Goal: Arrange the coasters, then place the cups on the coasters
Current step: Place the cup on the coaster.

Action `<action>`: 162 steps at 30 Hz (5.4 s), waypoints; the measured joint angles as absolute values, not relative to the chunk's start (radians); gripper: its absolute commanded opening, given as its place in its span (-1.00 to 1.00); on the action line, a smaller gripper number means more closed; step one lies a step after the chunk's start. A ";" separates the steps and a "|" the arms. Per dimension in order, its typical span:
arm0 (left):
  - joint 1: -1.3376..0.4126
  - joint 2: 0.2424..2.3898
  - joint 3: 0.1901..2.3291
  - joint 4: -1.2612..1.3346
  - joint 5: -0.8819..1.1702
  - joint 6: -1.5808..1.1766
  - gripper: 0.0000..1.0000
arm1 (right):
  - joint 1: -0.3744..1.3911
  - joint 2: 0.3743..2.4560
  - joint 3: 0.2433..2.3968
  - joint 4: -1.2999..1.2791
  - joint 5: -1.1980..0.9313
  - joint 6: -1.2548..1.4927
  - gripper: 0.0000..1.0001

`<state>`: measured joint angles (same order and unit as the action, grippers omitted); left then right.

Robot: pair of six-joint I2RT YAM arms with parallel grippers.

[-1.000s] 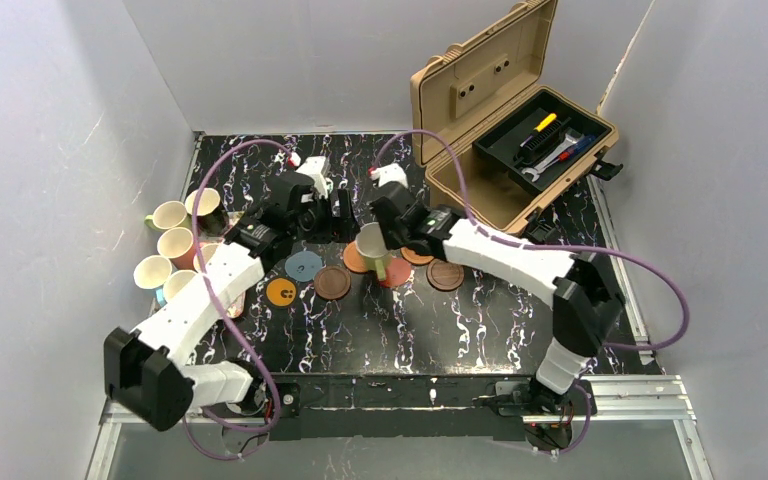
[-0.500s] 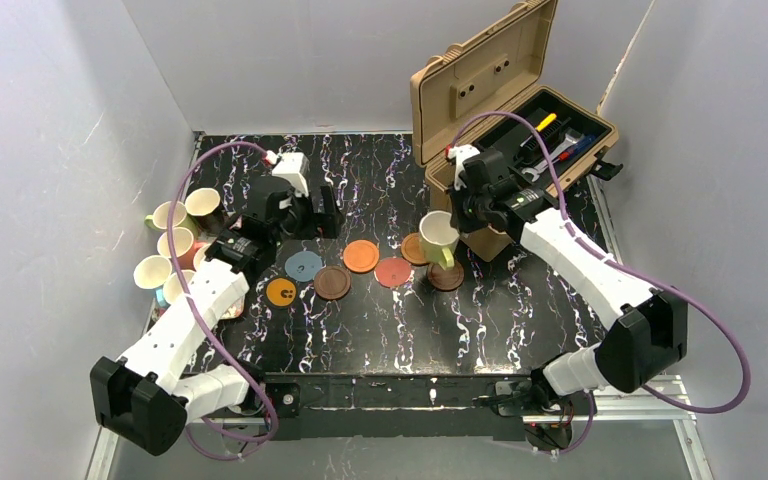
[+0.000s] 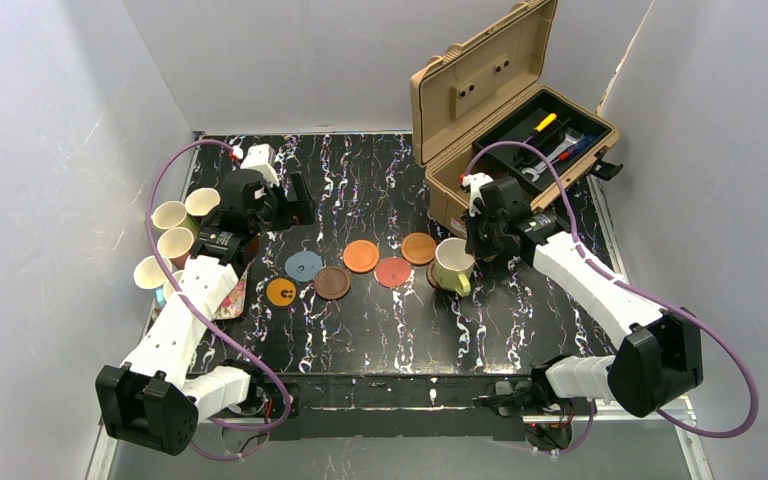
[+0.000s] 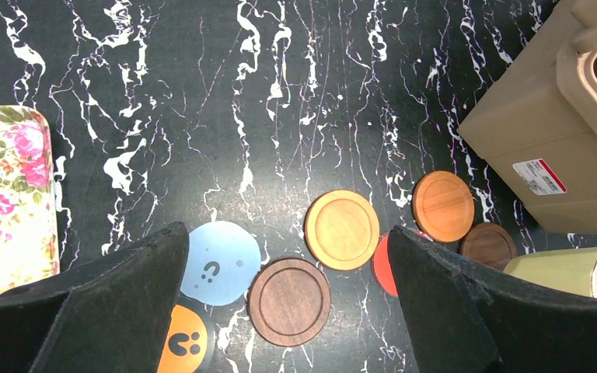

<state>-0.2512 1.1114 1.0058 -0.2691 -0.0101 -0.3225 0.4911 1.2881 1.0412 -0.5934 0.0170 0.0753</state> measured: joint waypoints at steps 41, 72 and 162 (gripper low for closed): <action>-0.250 1.112 1.006 -0.270 -0.015 -0.310 0.97 | 0.490 1.350 1.016 -0.445 0.027 0.022 -0.97; -0.250 1.117 1.006 -0.269 -0.013 -0.309 0.97 | 0.490 1.381 1.004 -0.418 0.038 0.014 -0.28; 0.080 1.246 0.955 -0.570 -0.243 -0.246 0.00 | 0.490 0.962 0.892 -0.311 -0.082 0.128 0.83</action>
